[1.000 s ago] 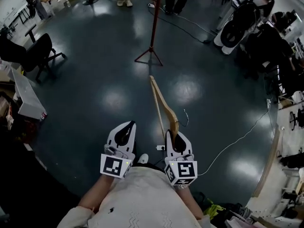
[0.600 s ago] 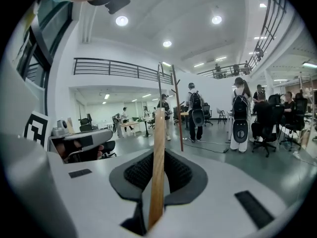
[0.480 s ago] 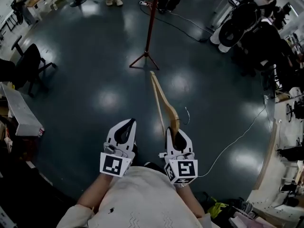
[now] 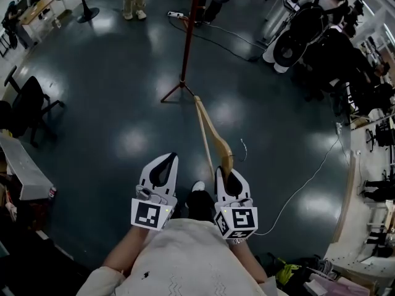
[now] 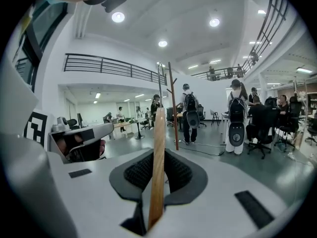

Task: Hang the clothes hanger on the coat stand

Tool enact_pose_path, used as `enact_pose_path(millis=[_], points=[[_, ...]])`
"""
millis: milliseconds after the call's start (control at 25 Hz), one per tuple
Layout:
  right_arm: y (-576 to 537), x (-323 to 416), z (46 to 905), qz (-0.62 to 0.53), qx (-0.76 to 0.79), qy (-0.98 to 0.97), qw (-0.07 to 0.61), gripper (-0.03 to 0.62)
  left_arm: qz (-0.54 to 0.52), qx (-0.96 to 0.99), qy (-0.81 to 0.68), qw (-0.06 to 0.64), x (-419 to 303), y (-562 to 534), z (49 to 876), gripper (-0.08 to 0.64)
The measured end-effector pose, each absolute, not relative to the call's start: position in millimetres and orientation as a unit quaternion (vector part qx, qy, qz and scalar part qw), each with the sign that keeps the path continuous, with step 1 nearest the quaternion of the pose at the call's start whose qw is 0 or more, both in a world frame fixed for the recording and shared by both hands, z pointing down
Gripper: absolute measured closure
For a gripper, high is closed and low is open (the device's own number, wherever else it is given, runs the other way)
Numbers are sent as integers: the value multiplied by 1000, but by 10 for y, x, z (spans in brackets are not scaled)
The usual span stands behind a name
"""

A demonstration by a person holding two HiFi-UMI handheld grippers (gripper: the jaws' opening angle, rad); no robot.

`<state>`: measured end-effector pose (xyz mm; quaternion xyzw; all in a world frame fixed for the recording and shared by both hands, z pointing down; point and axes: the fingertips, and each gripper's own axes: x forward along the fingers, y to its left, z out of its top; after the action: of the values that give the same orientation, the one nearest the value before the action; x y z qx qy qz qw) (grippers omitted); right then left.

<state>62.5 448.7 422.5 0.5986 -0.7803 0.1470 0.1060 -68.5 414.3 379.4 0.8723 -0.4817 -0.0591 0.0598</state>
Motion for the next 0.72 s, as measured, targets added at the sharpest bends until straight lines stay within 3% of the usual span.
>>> enact_pose_path(millis=[320, 720], points=[[3793, 752, 4332, 155, 585, -788, 111, 523, 0, 864, -500, 66, -673, 3618, 4032, 548], [2317, 1149, 4434, 159, 555, -809, 114, 523, -11, 845, -533, 42, -311, 2214, 3962, 548]])
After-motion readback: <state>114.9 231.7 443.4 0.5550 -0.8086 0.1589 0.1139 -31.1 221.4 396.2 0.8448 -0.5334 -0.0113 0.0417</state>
